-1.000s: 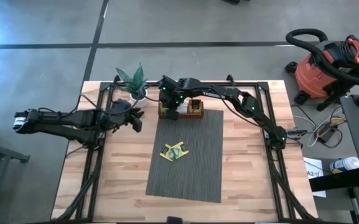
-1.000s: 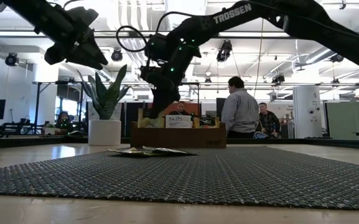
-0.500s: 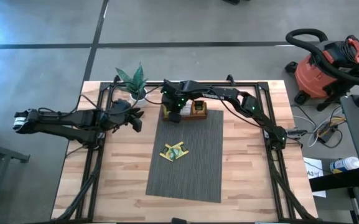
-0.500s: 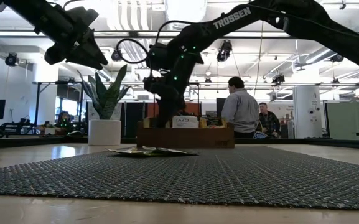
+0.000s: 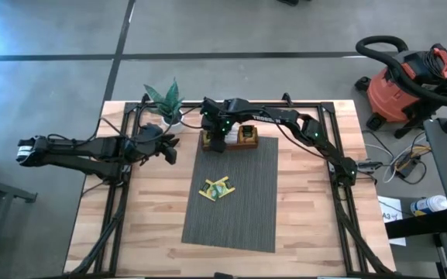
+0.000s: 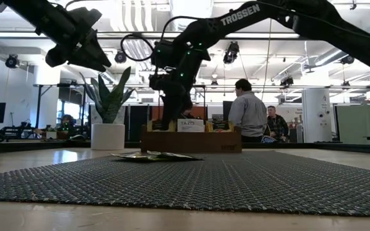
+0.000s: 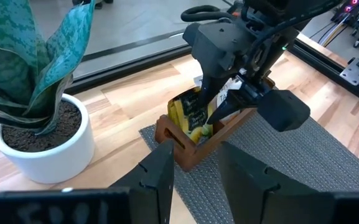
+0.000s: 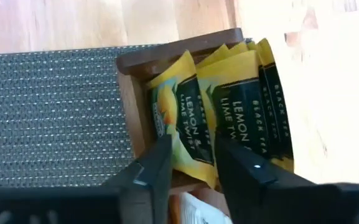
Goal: Pick & Place Tea
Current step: Put the top yellow tea bag into the left compartment of the wooden organizer, then put the right yellow tea bag into the left compartment of the wooden organizer
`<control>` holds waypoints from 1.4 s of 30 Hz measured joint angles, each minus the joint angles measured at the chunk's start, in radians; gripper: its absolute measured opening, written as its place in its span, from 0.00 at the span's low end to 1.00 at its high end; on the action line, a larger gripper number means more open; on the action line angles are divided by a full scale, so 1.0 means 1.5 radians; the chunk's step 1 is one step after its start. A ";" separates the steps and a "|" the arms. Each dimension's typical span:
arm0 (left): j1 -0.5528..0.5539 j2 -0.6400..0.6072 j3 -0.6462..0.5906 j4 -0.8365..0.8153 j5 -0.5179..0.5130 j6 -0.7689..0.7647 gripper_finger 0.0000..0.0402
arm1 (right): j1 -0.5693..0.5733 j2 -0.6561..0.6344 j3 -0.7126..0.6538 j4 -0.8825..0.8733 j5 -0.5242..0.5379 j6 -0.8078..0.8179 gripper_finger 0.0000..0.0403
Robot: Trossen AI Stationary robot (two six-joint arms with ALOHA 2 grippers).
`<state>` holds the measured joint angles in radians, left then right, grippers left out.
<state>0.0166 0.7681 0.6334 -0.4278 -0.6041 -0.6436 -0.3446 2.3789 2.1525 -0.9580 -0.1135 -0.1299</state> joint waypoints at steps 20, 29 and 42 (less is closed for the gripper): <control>0.001 0.000 0.000 0.007 0.034 -0.043 0.30 | 0.005 -0.106 0.000 0.000 0.001 -0.032 0.41; -0.009 0.000 0.000 0.018 0.077 -0.072 0.30 | 0.013 -0.141 0.001 0.004 -0.050 -0.033 0.40; -0.074 0.001 0.000 0.091 0.079 -0.077 0.30 | 0.081 -0.190 -0.001 0.025 -0.031 -0.022 0.36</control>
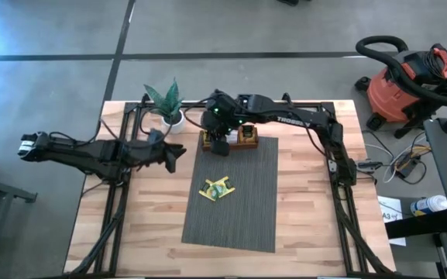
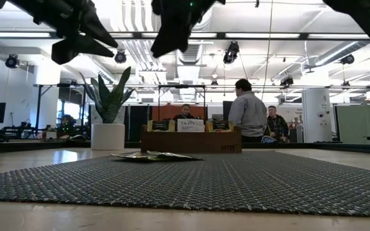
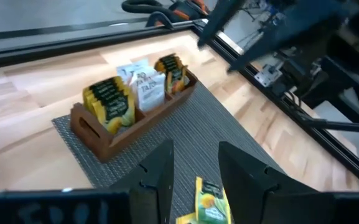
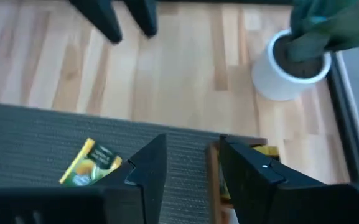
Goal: Pick & Place Tea
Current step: Put the right yellow tea bag into the left compartment of the wooden organizer
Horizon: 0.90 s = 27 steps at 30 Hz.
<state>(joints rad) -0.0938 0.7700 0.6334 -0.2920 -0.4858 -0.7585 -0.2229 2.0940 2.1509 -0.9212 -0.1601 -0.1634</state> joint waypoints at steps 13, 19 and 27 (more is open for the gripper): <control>-0.031 0.000 0.000 0.000 0.000 -0.003 0.30 | 0.007 -0.045 -0.001 0.002 0.059 0.054 0.34; -0.031 0.000 0.000 -0.003 0.001 -0.002 0.30 | 0.017 -0.047 -0.001 -0.027 0.057 0.058 0.33; -0.032 0.004 0.000 -0.070 0.015 -0.024 0.30 | 0.018 -0.046 -0.063 -0.100 0.056 0.126 0.33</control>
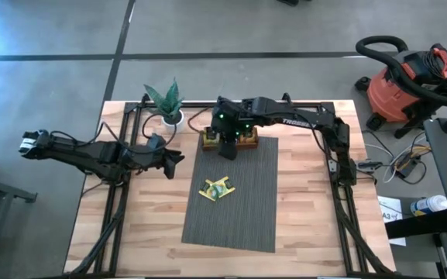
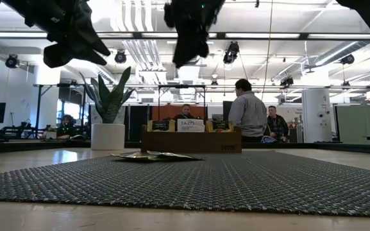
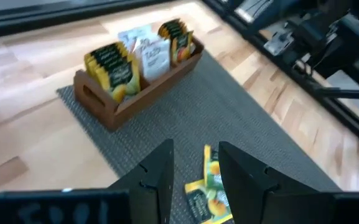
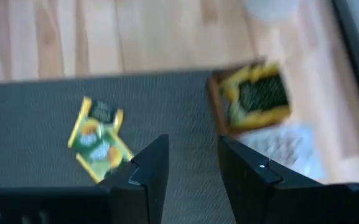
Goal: Pick & Place Tea
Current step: Put the right yellow tea bag into the left compartment of the wooden organizer
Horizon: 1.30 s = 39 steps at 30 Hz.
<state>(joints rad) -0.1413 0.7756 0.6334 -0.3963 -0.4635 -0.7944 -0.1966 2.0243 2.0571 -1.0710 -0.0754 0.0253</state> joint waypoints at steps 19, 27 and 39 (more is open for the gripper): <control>-0.077 0.201 0.000 0.066 0.111 0.011 0.30 | 0.108 0.000 -0.207 0.013 -0.002 0.160 0.32; -0.146 0.256 0.000 0.123 0.066 0.028 0.30 | 0.163 -0.001 -0.254 0.101 0.019 0.218 0.32; -0.148 0.402 0.001 0.268 0.072 0.208 0.30 | 0.257 -0.001 -0.376 0.234 0.145 0.104 0.29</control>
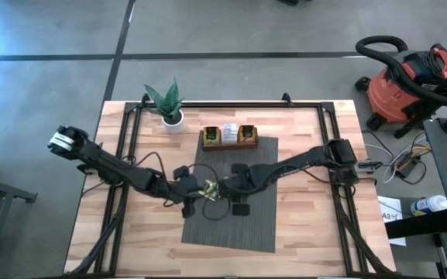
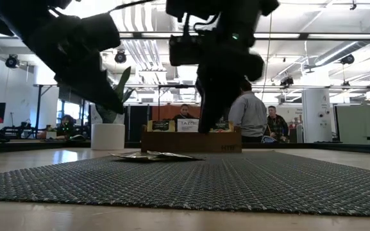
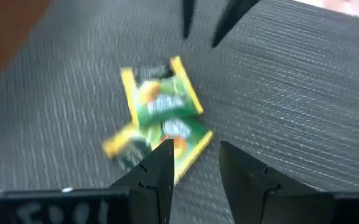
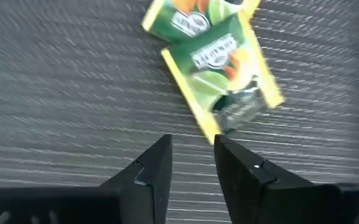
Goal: Pick & Place Tea
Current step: Put the right yellow tea bag into the left compartment of the wooden organizer
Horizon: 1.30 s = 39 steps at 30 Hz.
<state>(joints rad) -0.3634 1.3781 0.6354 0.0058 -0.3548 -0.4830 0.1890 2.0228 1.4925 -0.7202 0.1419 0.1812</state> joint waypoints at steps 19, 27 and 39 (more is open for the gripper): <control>0.038 0.142 0.029 0.139 -0.024 0.296 0.30 | 0.029 0.000 -0.103 0.191 0.042 -0.085 0.29; 0.092 0.172 0.038 0.137 -0.006 0.291 0.30 | 0.025 -0.001 -0.126 0.187 0.045 0.122 0.27; 0.121 0.182 0.037 0.140 0.051 0.248 0.30 | 0.017 -0.028 -0.128 0.170 0.067 0.311 0.23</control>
<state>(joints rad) -0.1816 1.6510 0.6910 0.2163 -0.2780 -0.1110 0.2139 1.9805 1.2998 -0.4653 0.2431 0.6477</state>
